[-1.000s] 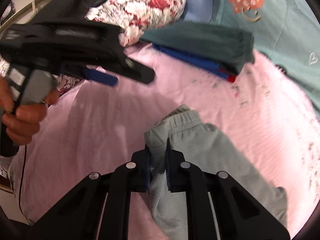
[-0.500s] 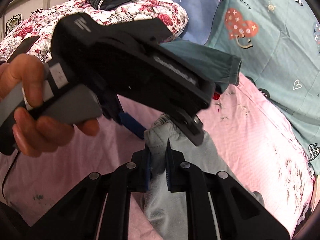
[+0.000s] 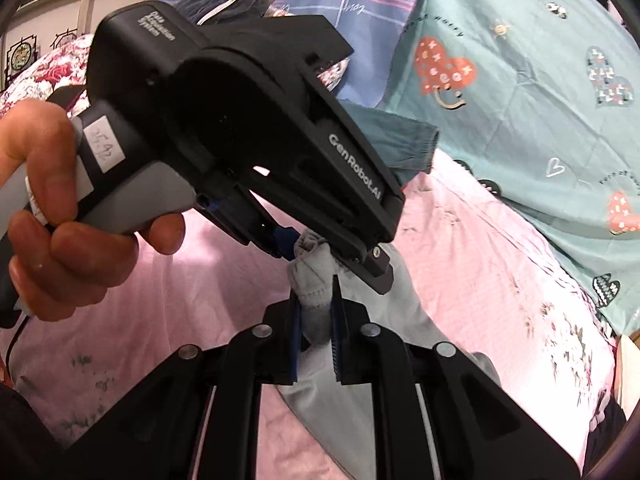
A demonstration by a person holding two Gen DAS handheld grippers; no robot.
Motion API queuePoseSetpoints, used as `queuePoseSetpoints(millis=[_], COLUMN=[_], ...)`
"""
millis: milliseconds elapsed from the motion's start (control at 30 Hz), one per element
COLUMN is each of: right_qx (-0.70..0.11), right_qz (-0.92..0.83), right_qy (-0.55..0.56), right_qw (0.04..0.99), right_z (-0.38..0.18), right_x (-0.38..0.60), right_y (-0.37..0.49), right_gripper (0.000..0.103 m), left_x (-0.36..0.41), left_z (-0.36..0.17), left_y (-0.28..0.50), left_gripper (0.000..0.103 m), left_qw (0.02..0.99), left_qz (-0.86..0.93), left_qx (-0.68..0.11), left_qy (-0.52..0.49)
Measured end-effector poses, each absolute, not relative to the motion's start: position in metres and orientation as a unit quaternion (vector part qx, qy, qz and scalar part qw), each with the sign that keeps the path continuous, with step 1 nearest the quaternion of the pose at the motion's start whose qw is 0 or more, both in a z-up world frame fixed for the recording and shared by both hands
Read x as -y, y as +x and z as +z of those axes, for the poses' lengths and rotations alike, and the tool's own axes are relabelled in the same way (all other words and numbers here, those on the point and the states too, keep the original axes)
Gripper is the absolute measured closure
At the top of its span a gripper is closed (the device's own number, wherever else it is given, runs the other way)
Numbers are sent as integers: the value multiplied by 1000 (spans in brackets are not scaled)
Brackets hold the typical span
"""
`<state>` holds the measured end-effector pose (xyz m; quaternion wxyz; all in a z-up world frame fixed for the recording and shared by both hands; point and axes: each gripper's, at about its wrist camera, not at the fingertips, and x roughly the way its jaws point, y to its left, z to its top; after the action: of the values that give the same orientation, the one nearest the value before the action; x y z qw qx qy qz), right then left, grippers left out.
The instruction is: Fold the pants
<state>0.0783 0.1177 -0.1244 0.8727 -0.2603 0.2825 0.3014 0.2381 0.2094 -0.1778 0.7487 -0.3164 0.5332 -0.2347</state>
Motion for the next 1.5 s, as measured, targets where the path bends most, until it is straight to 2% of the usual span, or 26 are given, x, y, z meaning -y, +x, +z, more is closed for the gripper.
queuePoseSetpoints(millis=[367,700,1000,1233,1367,1433,1500], right_qx=[-266,-280,-328,-374,-400,-415,-429], right_qz=[241,149,78,54,46,44,44], right_qy=[-217,-172,-118,-58,-30,-11,14], right_qw=[908,933,934,924,915,909,902], right_z=[-104,-93,-113,-140,-155,-162,-168], right_x=[-40,85,177,221,237,245,253], right_y=[57,32,16,13,24,27,27], right_gripper=[91,91,91,91,91,91,84], left_x=[-131,19,143,199,214,219,222], left_z=[-139,-129,-152,-183,-196,-195,-188], left_y=[227,230,222,220,217,214,211], left_gripper=[66,66,66,66,57,50,39], left_qw=[762,744,713,699,696,699,702], left_qz=[-268,-335,-370,-360,-349,-348,-356], left_qx=[-520,-534,-573,-607,-619,-618,-612], left_qy=[-278,-223,-163,-113,-100,-88,-82])
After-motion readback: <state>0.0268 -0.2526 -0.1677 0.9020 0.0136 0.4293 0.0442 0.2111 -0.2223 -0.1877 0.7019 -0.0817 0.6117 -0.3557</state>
